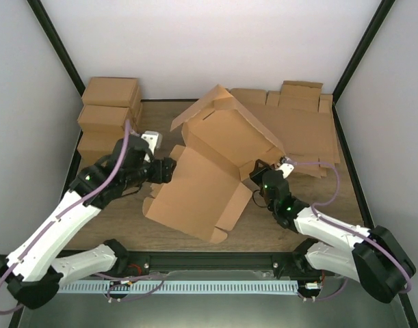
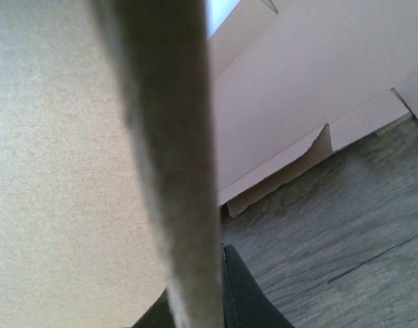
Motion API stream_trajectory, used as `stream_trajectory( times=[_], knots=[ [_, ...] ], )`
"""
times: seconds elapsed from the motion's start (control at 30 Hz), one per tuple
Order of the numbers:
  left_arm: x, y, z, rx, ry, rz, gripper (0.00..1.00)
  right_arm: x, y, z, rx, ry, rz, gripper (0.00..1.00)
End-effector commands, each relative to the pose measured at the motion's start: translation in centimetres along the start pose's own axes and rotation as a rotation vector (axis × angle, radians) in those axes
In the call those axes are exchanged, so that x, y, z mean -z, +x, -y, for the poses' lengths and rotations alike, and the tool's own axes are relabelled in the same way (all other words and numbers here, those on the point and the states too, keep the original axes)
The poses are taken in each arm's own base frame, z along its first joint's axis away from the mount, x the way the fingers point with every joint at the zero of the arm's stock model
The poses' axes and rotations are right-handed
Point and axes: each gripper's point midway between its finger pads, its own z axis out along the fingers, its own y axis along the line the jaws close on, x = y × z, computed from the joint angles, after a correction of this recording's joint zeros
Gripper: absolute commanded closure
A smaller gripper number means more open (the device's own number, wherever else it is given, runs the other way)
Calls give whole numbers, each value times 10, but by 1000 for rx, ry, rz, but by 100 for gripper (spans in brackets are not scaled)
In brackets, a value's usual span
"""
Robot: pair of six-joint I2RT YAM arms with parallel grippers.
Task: Fold the paper box
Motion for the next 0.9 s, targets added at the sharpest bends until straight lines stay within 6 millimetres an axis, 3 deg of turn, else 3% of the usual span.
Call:
stream_trajectory(
  times=[0.0,0.1,0.3,0.4,0.47,0.57,0.73,0.87],
  knots=[
    [3,-6,20,-116,75,-74,32,-4,-3,-16,-152,-105,18,99],
    [18,-25,29,-149,90,-66,50,-12,11,-13,-188,-125,-15,99],
    [11,-21,51,-189,169,-195,59,-28,31,-21,-241,-187,-68,99],
    [4,-19,45,-192,131,-219,54,-36,41,-23,-266,-201,-94,99],
    [5,-23,42,-195,102,-213,36,-40,48,-21,-294,-205,-113,99],
    [13,-35,40,-195,81,-183,21,-41,53,-21,-334,-244,-124,99],
    [30,-47,35,-176,57,-127,15,-38,59,-14,-355,-286,-128,99],
    [29,-35,34,-164,67,-156,13,-35,64,-9,-348,-310,-137,99]
  ],
)
